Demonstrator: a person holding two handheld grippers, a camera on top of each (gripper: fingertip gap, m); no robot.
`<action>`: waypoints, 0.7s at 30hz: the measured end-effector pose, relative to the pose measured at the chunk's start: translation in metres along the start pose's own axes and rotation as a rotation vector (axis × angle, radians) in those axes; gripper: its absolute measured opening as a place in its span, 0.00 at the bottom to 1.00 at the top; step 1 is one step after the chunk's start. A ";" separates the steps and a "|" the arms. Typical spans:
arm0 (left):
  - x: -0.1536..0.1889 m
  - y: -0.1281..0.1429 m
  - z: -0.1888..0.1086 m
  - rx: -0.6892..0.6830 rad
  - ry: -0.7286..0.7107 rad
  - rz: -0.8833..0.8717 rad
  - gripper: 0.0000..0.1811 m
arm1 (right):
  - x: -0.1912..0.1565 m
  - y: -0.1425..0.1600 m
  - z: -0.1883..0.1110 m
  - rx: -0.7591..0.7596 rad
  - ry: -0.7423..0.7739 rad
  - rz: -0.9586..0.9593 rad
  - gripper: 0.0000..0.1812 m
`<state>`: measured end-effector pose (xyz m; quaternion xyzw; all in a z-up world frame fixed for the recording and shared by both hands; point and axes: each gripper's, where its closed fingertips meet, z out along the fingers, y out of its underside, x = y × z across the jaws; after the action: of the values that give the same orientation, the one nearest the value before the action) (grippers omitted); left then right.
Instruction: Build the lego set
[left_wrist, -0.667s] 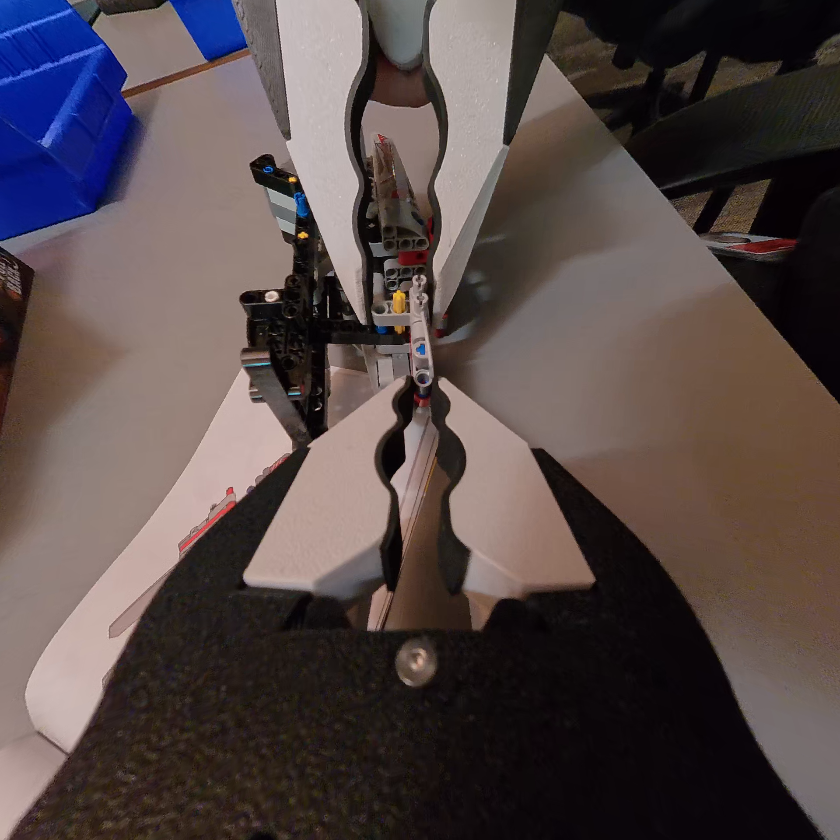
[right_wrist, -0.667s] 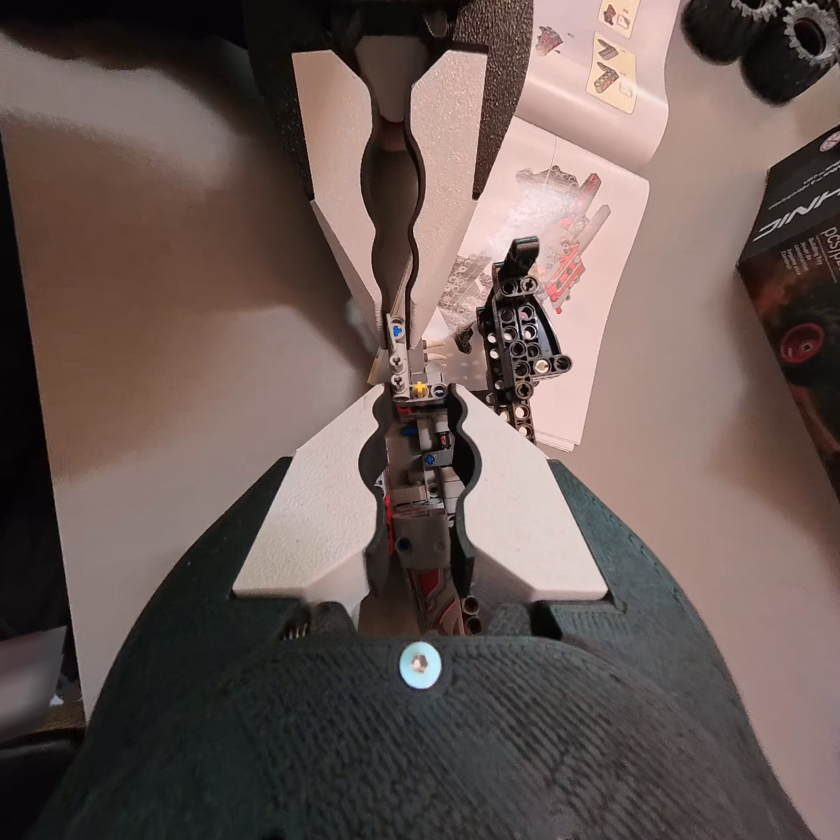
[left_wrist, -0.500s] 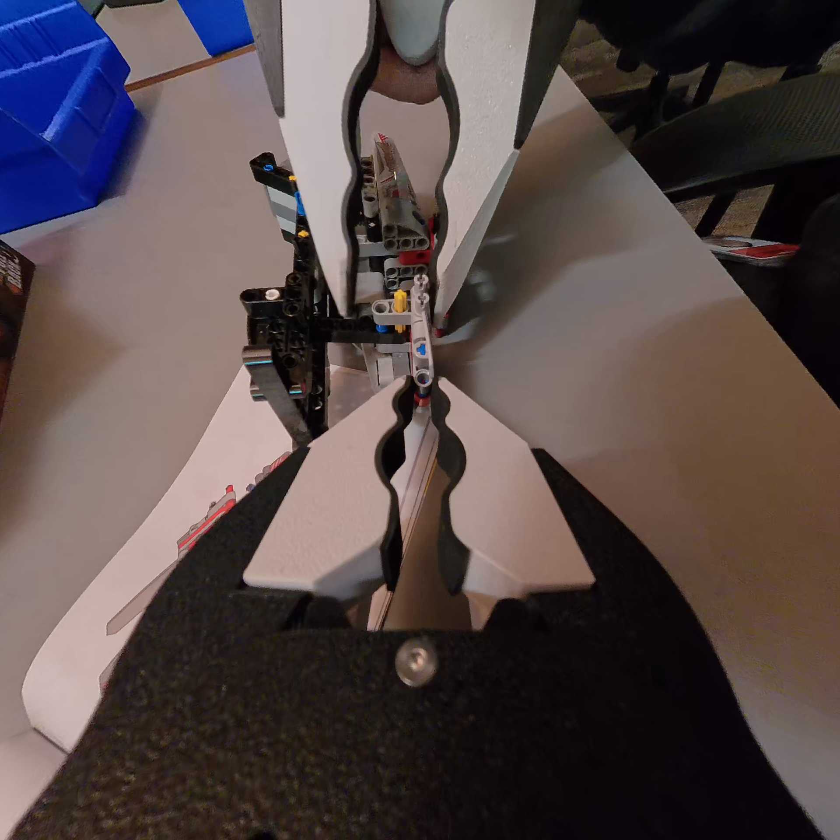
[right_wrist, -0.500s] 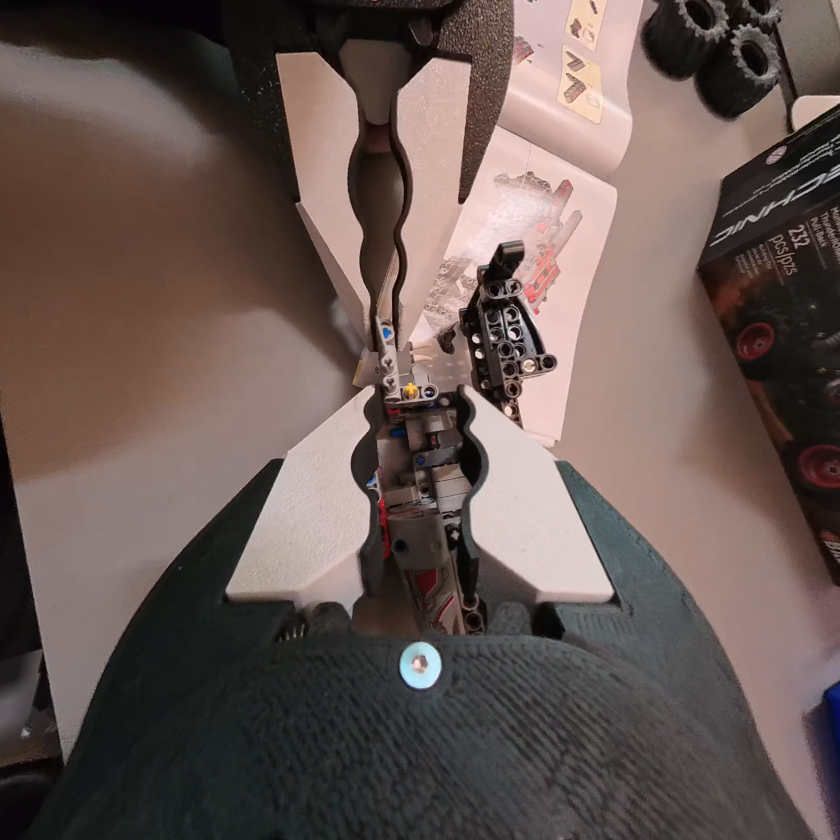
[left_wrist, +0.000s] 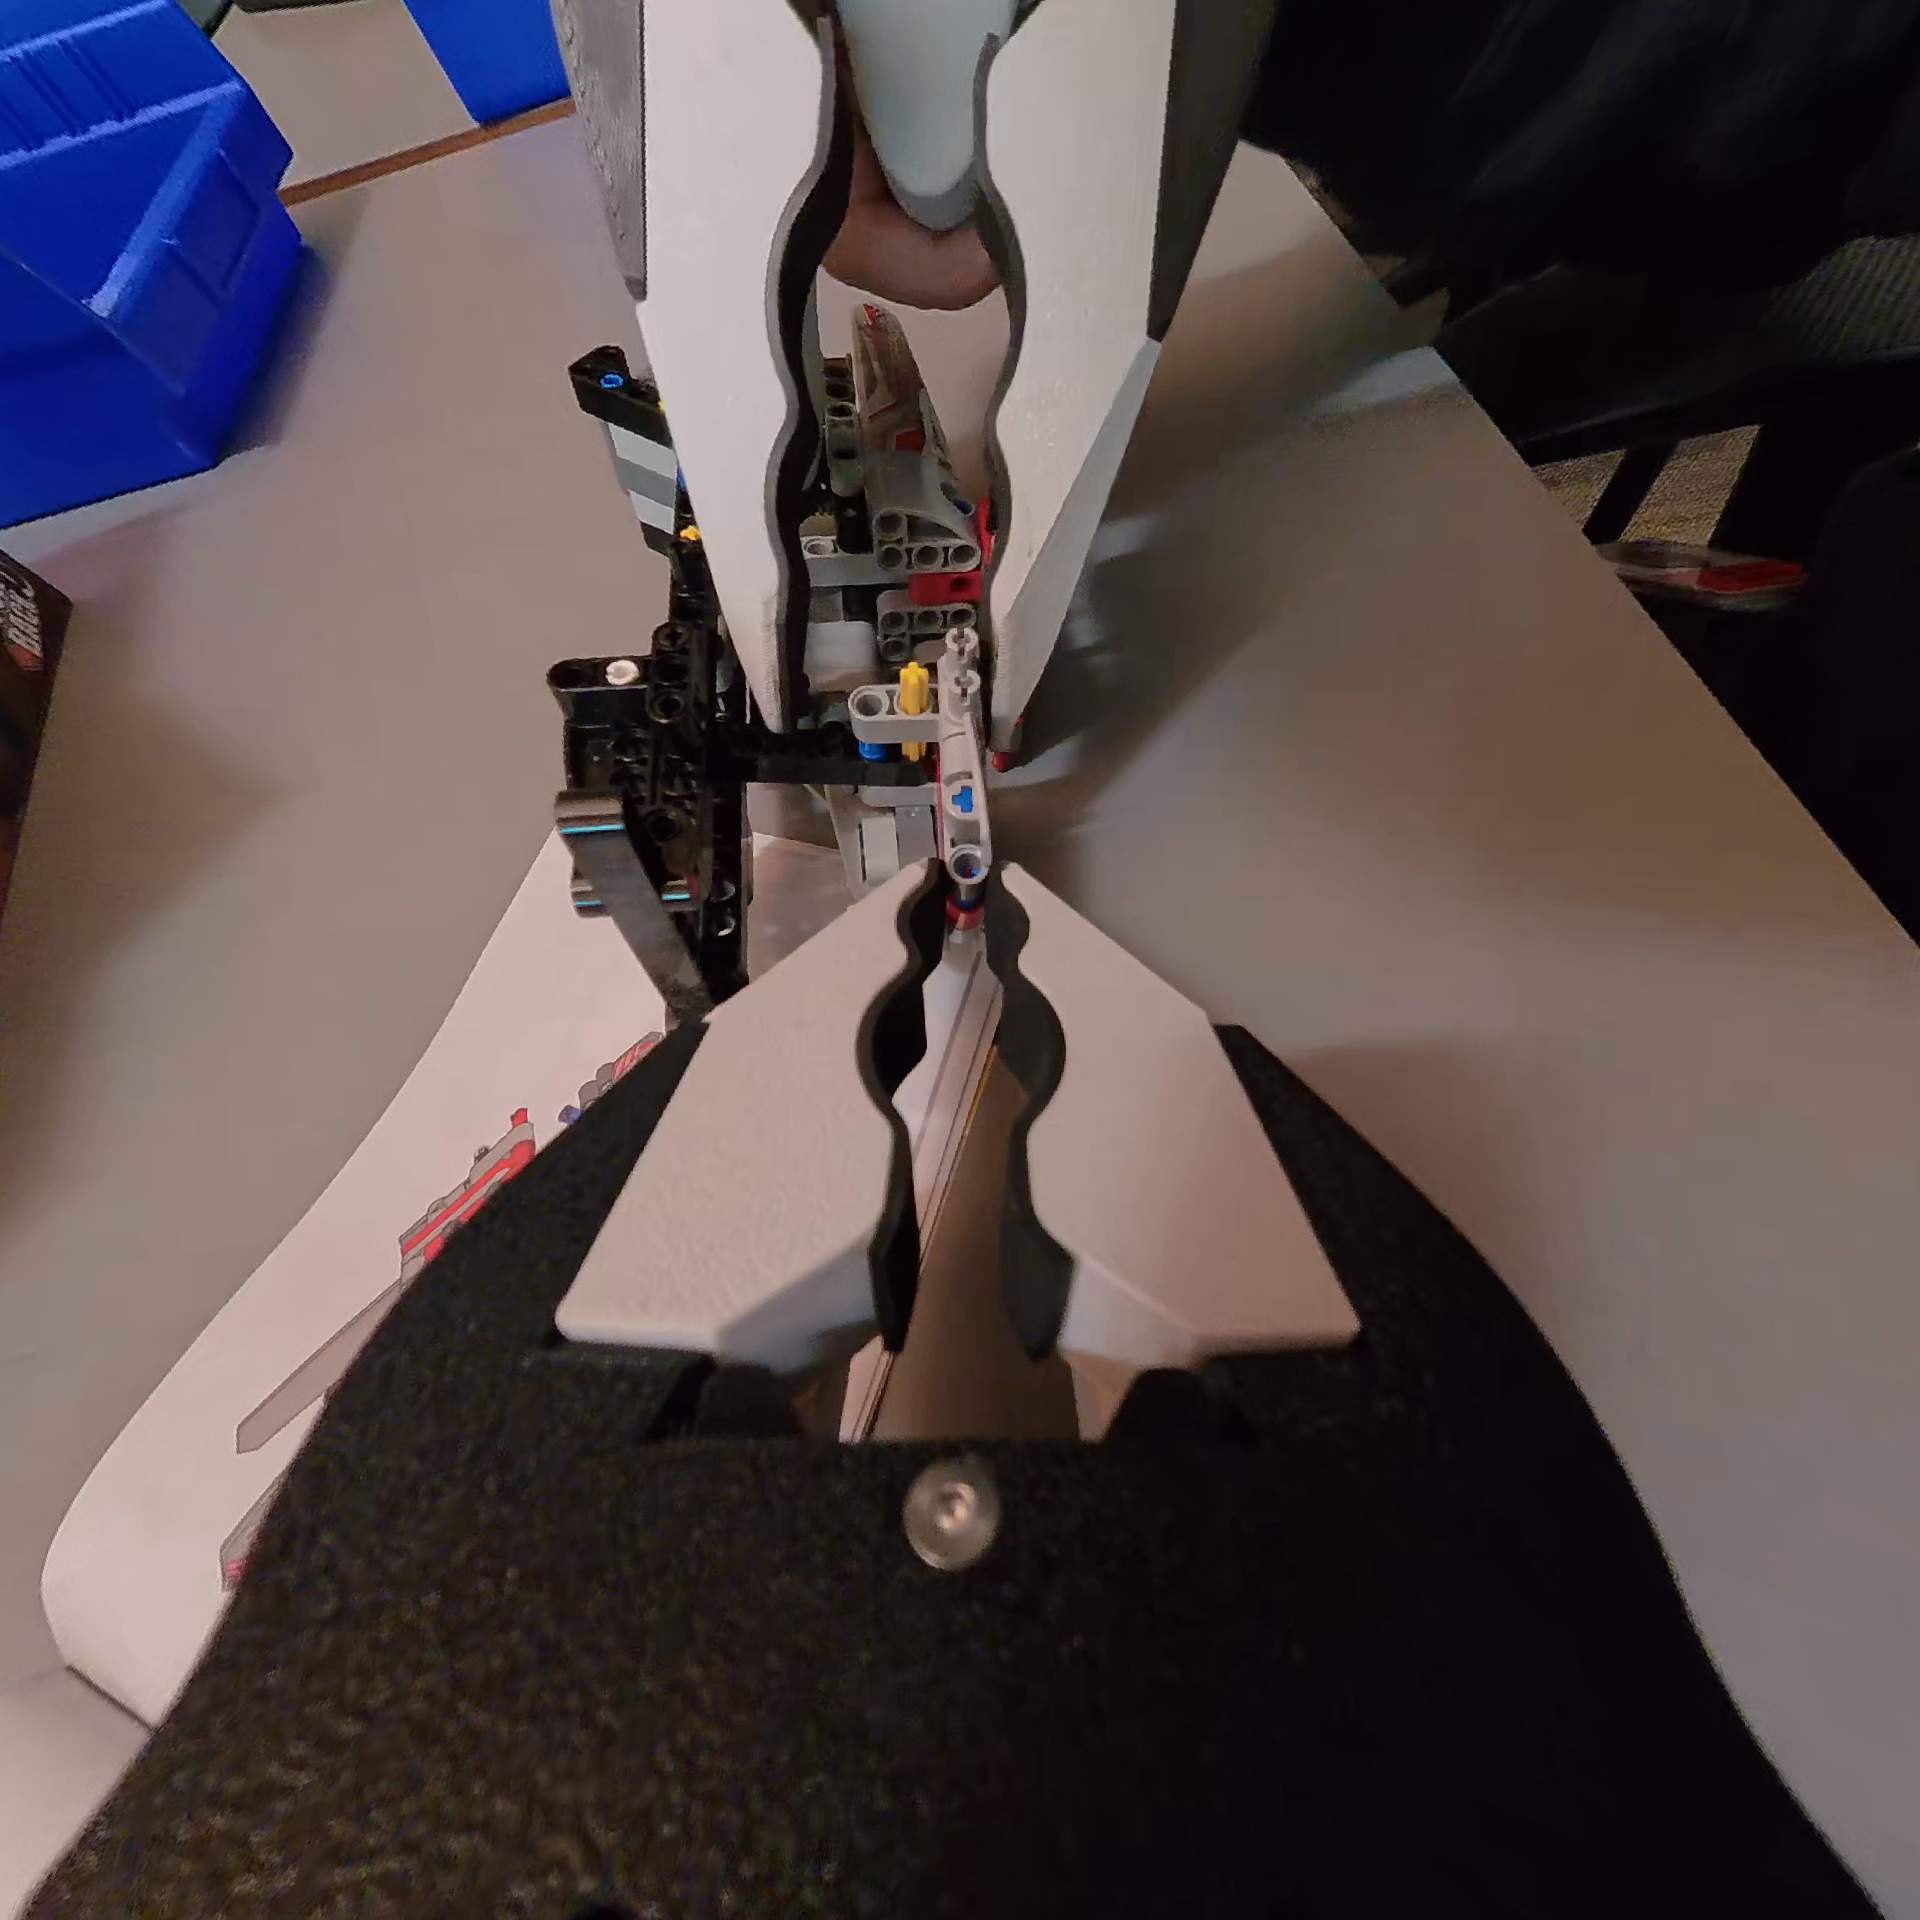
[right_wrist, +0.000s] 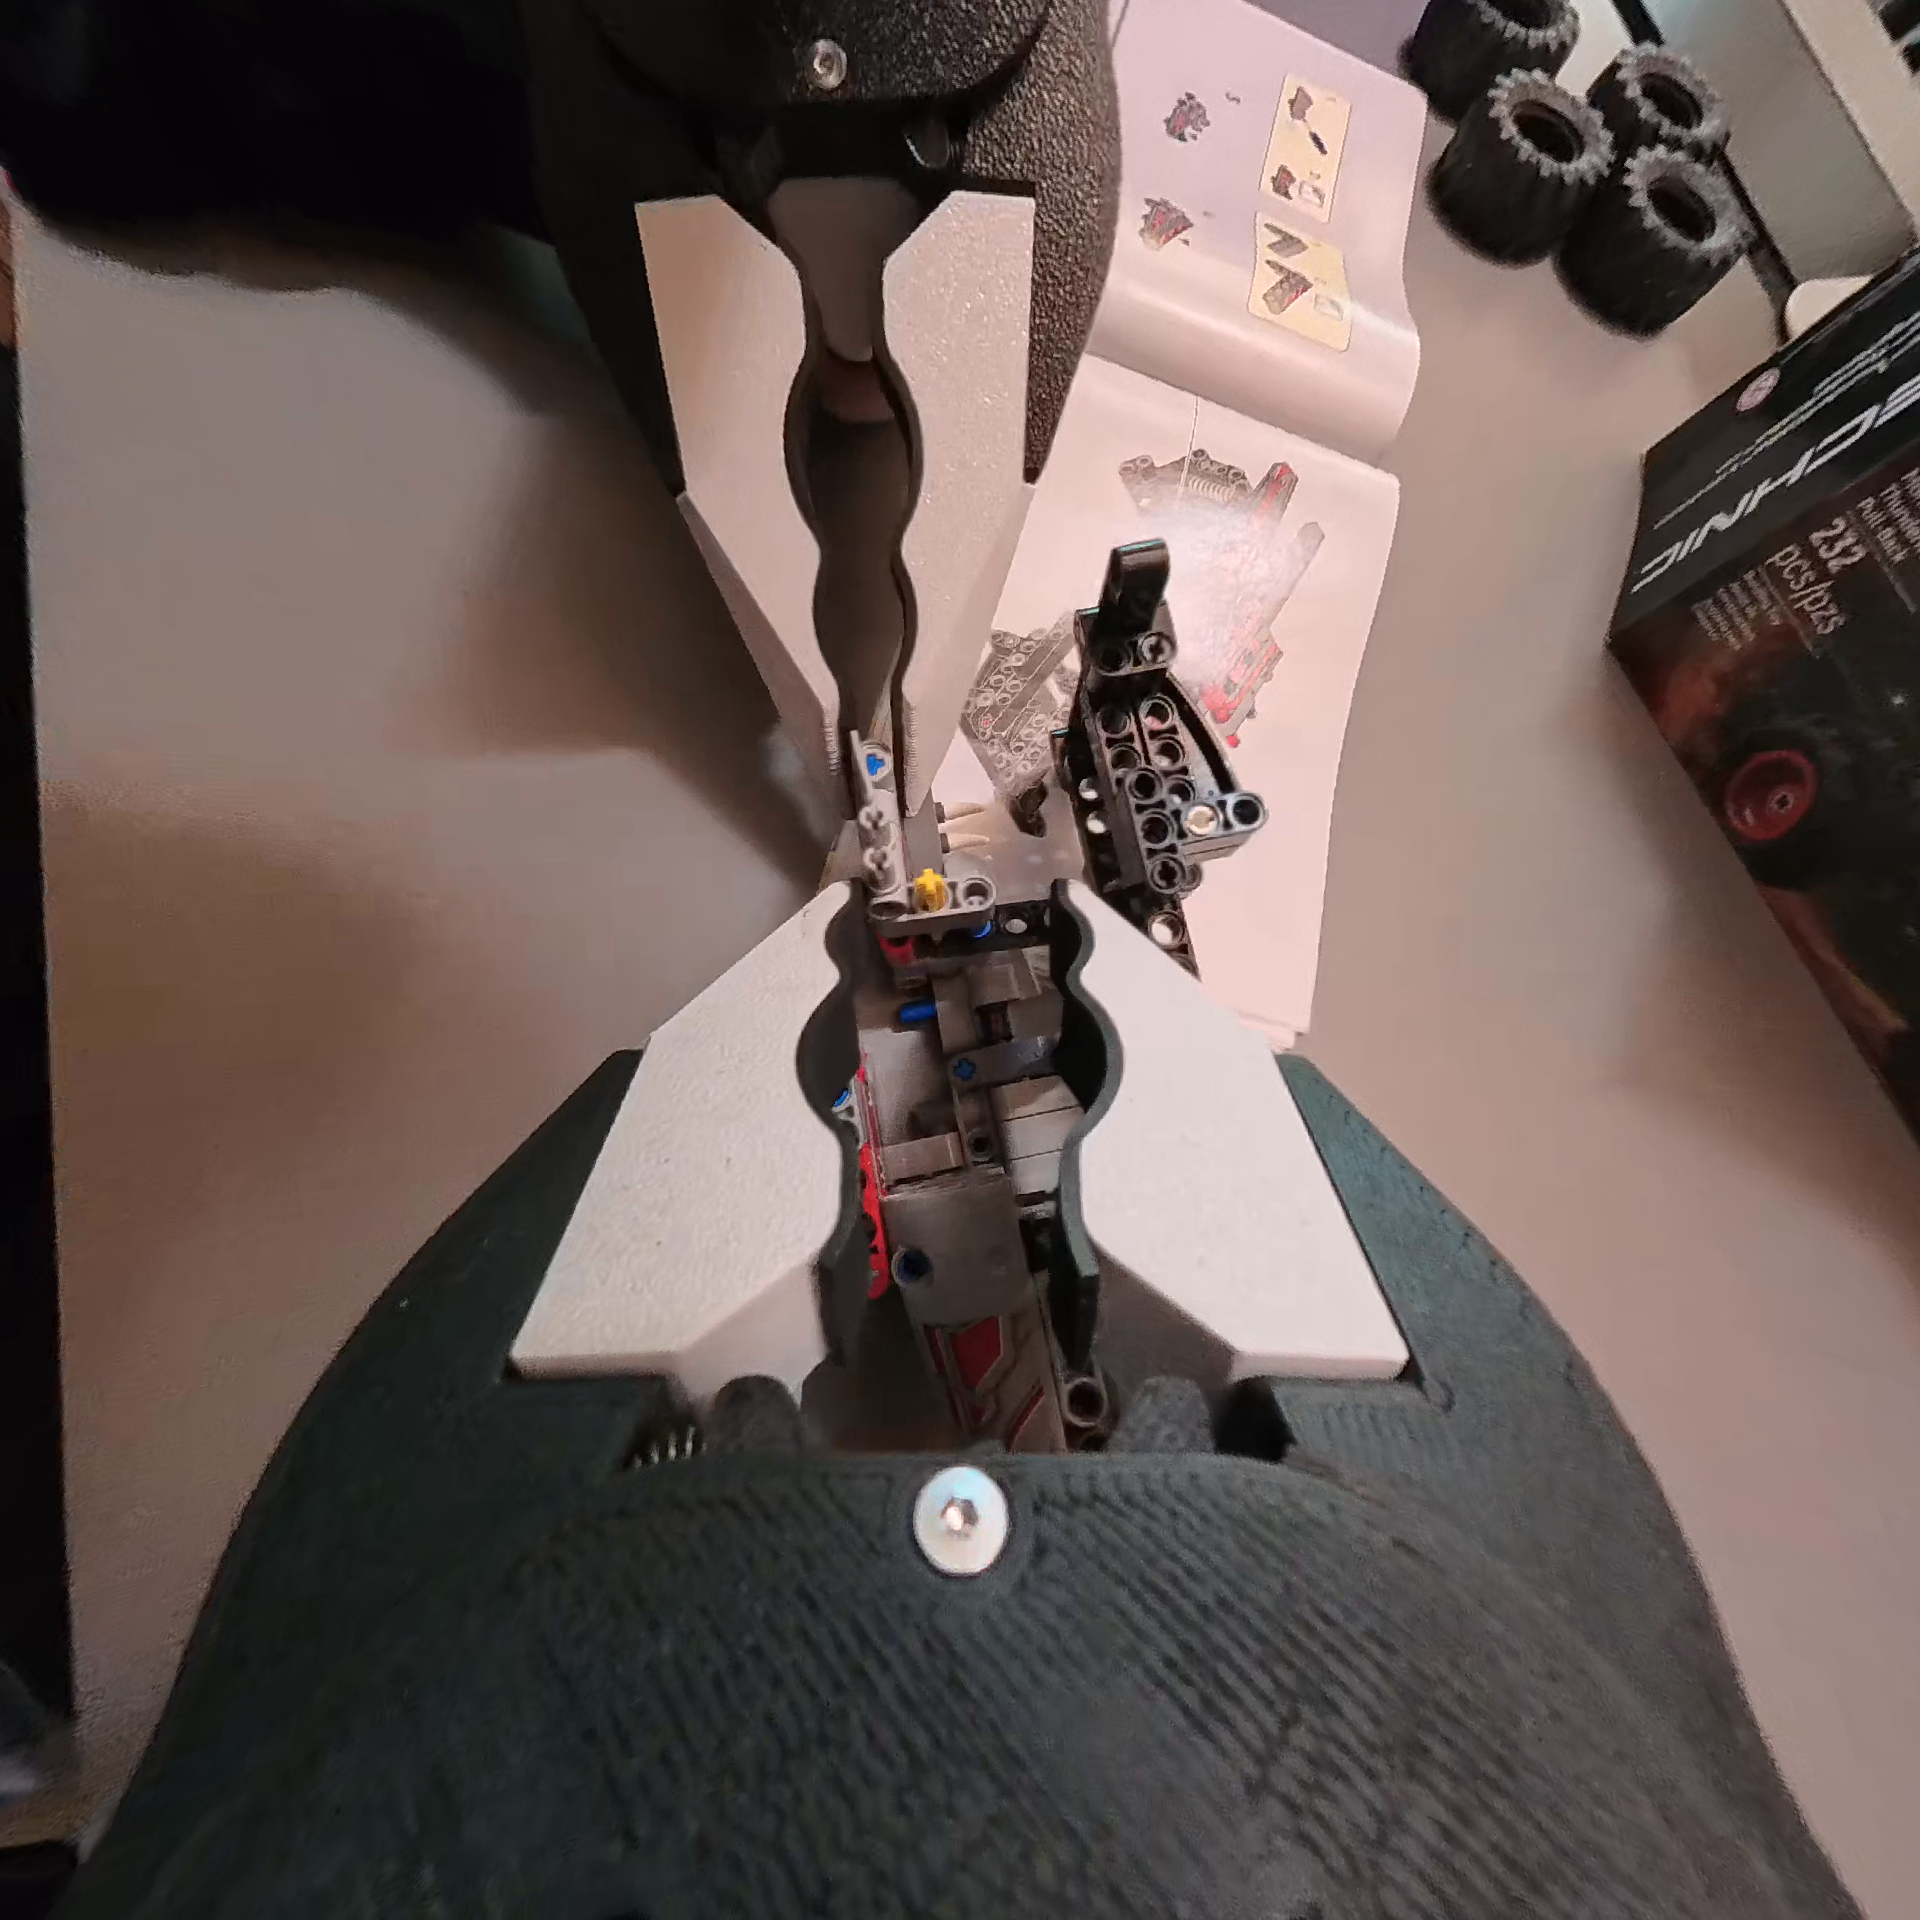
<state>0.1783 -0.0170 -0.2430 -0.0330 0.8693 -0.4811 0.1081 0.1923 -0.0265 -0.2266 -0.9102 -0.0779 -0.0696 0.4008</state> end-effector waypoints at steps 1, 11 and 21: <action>0.000 0.000 0.000 0.000 0.001 0.000 0.03 | 0.000 -0.001 -0.001 0.003 0.010 -0.022 0.18; 0.000 0.000 0.001 -0.002 0.007 -0.009 0.03 | -0.004 0.004 0.004 -0.025 -0.025 -0.085 0.15; 0.000 0.000 0.001 -0.002 0.008 -0.012 0.03 | -0.006 -0.006 -0.002 0.050 -0.020 -0.073 0.12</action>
<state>0.1789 -0.0180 -0.2434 -0.0364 0.8700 -0.4810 0.1015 0.1856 -0.0243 -0.2225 -0.8971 -0.1168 -0.0734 0.4197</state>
